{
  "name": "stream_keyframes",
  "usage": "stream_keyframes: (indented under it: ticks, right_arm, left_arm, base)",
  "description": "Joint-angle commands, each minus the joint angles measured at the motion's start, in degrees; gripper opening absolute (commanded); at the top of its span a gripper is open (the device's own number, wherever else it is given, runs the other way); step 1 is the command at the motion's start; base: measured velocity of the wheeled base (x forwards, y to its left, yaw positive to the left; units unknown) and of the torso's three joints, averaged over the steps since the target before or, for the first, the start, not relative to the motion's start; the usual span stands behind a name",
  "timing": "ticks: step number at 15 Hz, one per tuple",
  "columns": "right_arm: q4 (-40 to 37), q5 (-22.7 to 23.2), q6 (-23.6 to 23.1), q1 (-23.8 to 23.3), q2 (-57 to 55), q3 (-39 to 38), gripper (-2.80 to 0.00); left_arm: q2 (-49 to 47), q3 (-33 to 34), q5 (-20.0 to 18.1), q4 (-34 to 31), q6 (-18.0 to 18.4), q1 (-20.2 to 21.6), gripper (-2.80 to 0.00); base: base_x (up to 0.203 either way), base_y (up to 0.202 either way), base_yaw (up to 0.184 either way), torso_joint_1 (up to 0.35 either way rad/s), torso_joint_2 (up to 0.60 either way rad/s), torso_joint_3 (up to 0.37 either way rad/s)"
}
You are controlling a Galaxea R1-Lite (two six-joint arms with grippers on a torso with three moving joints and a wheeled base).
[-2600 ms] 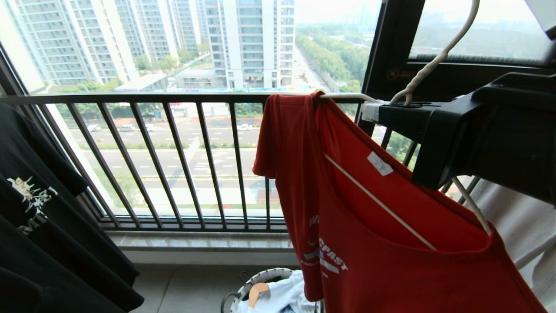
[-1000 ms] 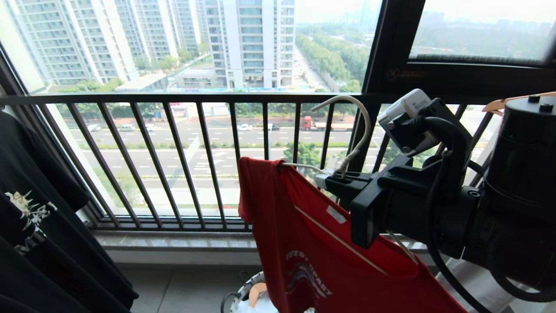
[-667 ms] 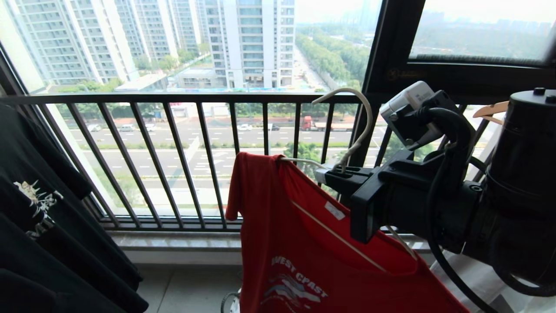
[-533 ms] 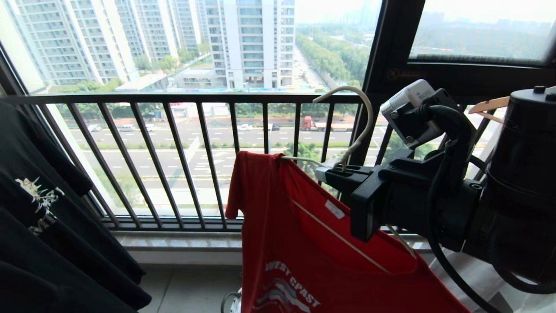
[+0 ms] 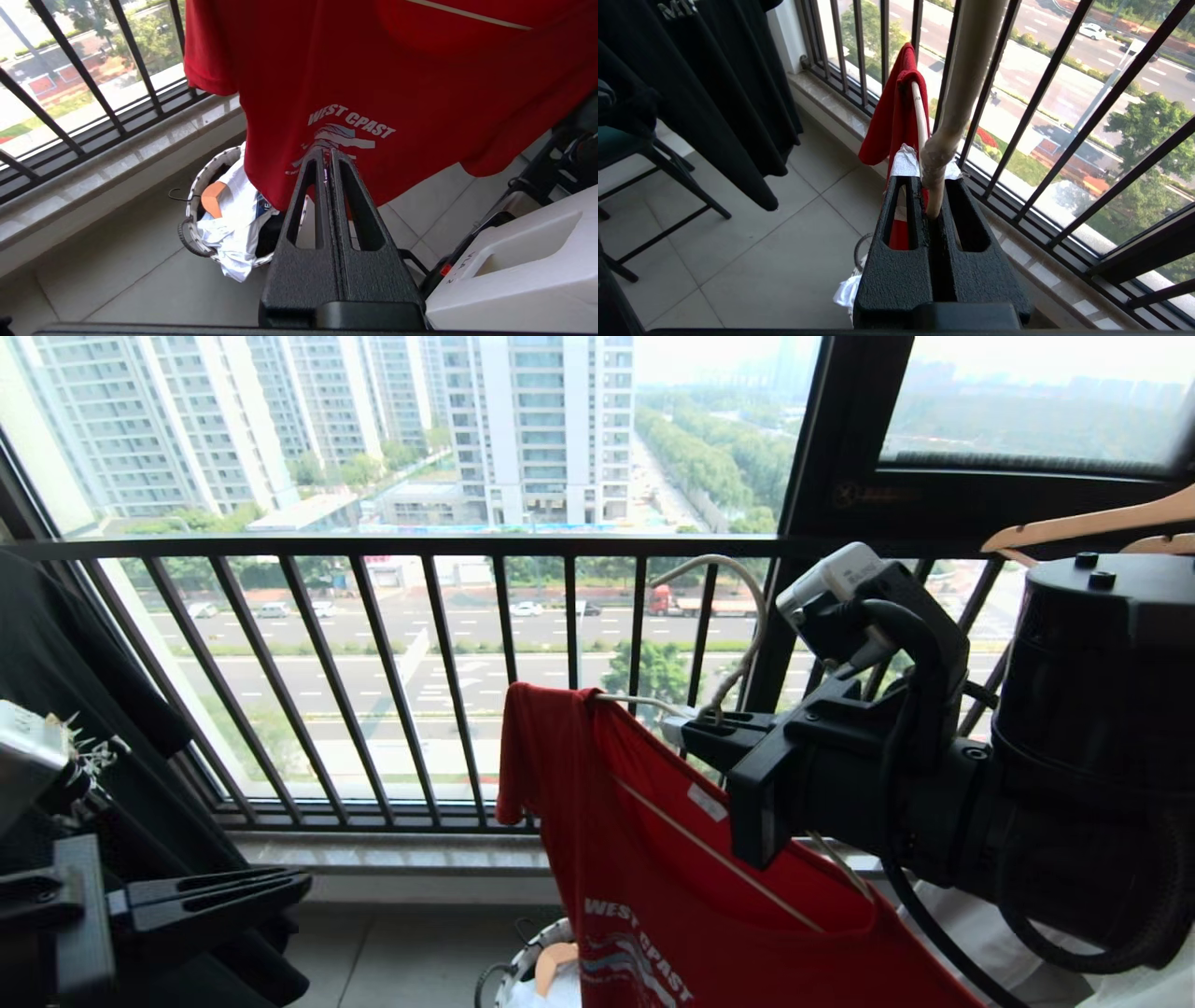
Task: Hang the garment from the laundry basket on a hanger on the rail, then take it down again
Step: Take the clothes off the clothes rack
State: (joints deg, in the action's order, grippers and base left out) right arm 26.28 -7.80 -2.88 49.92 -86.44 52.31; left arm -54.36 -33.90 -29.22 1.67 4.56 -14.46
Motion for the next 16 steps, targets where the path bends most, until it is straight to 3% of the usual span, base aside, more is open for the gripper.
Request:
stream_keyframes:
  ticks: [1,3,4,7,8,10,16]
  right_arm:
    - [0.2,0.0,2.0,0.9,-1.1,0.4,-2.8]
    - [0.2,0.0,2.7,2.2,-1.7,0.6,-2.8]
    - [0.2,0.0,2.8,3.4,-2.3,0.5,-2.8]
    - [0.1,-0.3,4.0,7.3,-3.4,-0.1,-2.8]
    - [0.2,-0.5,4.1,7.5,-3.8,-0.1,-2.8]
    - [0.2,-0.7,4.1,7.5,-4.0,-0.1,-2.8]
    - [0.2,-1.5,4.0,7.4,-3.2,0.0,-2.8]
  left_arm:
    - [-16.8,-1.8,-0.8,6.2,-2.5,-7.2,-2.8]
    - [-22.7,-2.0,1.8,14.3,-6.6,-12.9,-2.8]
    - [-25.6,-1.9,5.9,17.4,-8.3,-14.9,0.0]
    - [-29.5,0.3,16.0,33.8,-15.3,-19.6,0.0]
    - [-29.7,0.7,19.5,35.9,-16.0,-21.2,0.0]
    - [-29.7,0.5,25.3,36.5,-16.2,-23.4,0.0]
    - [-28.7,0.6,32.2,36.6,-11.4,-24.1,0.0]
  base:
    - [0.0,0.0,0.0,0.0,0.0,0.0]
    - [0.0,0.0,0.0,0.0,0.0,0.0]
    - [0.0,0.0,0.0,0.0,0.0,0.0]
    - [0.0,0.0,0.0,0.0,0.0,0.0]
    - [0.0,0.0,0.0,0.0,0.0,0.0]
    - [0.0,0.0,0.0,0.0,0.0,0.0]
    - [0.0,0.0,0.0,0.0,0.0,0.0]
